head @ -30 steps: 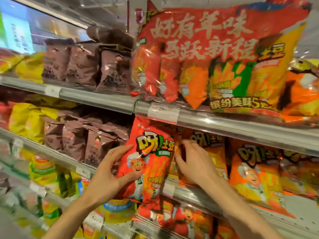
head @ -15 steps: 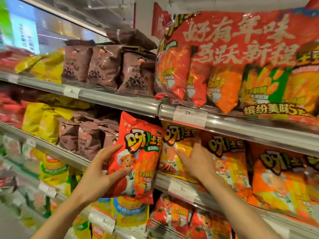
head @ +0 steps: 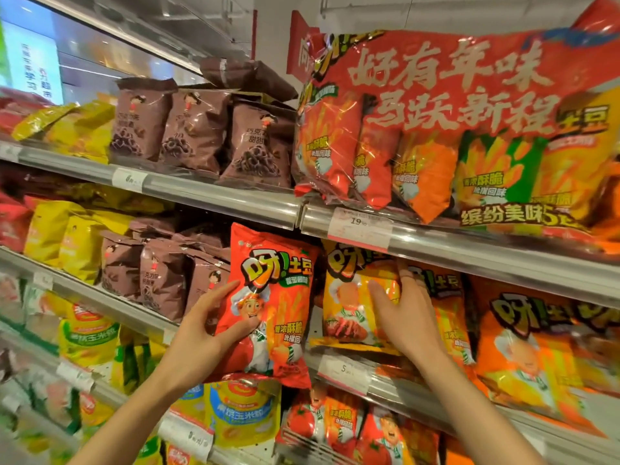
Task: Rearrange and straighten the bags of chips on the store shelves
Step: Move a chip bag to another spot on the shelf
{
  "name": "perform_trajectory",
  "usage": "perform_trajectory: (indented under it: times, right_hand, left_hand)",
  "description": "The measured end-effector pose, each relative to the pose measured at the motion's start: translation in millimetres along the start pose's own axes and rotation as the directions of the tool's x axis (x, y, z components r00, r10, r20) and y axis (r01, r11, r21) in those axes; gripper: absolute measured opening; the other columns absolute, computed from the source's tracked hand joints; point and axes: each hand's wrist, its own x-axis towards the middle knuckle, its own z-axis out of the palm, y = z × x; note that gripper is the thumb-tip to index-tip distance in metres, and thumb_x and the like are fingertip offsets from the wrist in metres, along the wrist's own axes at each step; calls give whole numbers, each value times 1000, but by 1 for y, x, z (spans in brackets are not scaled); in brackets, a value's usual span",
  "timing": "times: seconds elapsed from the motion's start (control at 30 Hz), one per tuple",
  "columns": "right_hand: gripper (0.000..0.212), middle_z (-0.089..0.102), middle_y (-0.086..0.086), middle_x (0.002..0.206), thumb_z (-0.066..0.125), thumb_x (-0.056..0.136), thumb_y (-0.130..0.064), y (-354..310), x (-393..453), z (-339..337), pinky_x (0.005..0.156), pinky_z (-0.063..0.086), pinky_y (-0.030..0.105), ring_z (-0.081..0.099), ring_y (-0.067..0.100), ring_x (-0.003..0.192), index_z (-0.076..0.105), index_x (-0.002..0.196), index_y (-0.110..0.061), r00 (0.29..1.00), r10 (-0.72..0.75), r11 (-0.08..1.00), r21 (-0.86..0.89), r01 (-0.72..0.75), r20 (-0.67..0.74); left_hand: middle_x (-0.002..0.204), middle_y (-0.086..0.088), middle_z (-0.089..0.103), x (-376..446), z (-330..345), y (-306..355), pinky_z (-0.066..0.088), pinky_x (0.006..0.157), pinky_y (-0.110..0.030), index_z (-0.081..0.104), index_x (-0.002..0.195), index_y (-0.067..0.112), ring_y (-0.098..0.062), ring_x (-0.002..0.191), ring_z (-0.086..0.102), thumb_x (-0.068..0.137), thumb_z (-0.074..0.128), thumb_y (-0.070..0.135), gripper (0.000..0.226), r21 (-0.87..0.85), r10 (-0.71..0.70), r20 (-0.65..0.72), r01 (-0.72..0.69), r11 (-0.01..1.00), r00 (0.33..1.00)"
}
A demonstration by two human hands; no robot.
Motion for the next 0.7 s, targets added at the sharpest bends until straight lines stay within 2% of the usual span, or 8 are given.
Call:
perform_trajectory:
  times: [0.1, 0.17, 0.3, 0.43, 0.53, 0.63, 0.7]
  right_hand:
    - [70, 35, 14, 155, 49, 96, -51, 21, -9, -28, 113, 28, 37, 31, 28, 144, 33, 151, -12, 1000, 11, 1000, -12, -11, -29]
    - [67, 37, 10, 153, 50, 96, -49, 34, -14, -45, 108, 29, 34, 35, 27, 141, 34, 151, -14, 998, 3, 1000, -17, -4, -61]
    - [65, 38, 6, 150, 50, 96, -47, 54, -22, -70, 99, 27, 27, 38, 23, 137, 33, 152, -17, 992, 7, 1000, -30, -11, -126]
    - [65, 34, 3, 155, 50, 97, -47, 70, -31, -82, 102, 25, 28, 31, 21, 142, 30, 153, -20, 989, 46, 999, -17, -49, -138]
    - [66, 31, -1, 157, 49, 97, -49, 76, -36, -84, 105, 23, 28, 27, 17, 144, 27, 154, -23, 989, 59, 998, 6, -59, -136]
    - [68, 30, -4, 159, 49, 96, -51, 77, -37, -84, 111, 23, 30, 26, 15, 146, 26, 154, -25, 989, 65, 998, 23, -63, -132]
    - [68, 31, -7, 159, 49, 95, -53, 77, -38, -84, 107, 25, 27, 29, 14, 144, 24, 154, -28, 990, 68, 997, 43, -63, -124]
  left_hand:
    - [132, 22, 60, 11, 26, 3, 47, 97, -22, 55, 136, 45, 9, 118, 57, 74, 83, 41, 68, -39, 16, 49, -14, 999, 999]
    - [134, 19, 59, 20, 44, 7, 48, 99, -25, 54, 138, 41, 5, 118, 58, 73, 82, 44, 71, -57, 18, 56, -15, 998, 998]
    - [135, 22, 55, 40, 78, 16, 45, 99, -24, 51, 140, 42, 6, 120, 54, 71, 77, 58, 76, -45, 43, 13, -42, 998, 999]
    - [140, 9, 50, 56, 106, 15, 42, 109, -35, 47, 144, 29, -11, 128, 51, 81, 76, 52, 73, 98, 70, -39, -66, 993, 997]
    - [147, -7, 45, 59, 126, 9, 33, 110, -31, 43, 147, 16, -22, 134, 45, 85, 73, 47, 75, 259, 81, -20, -73, 963, 997]
    - [149, -7, 42, 57, 132, 3, 34, 104, -29, 39, 150, 17, -23, 133, 47, 86, 67, 54, 79, 301, 70, 32, -77, 950, 997]
    - [152, -6, 39, 56, 129, 3, 35, 107, -32, 37, 151, 22, -23, 136, 44, 83, 64, 62, 84, 332, 67, 64, -85, 940, 996]
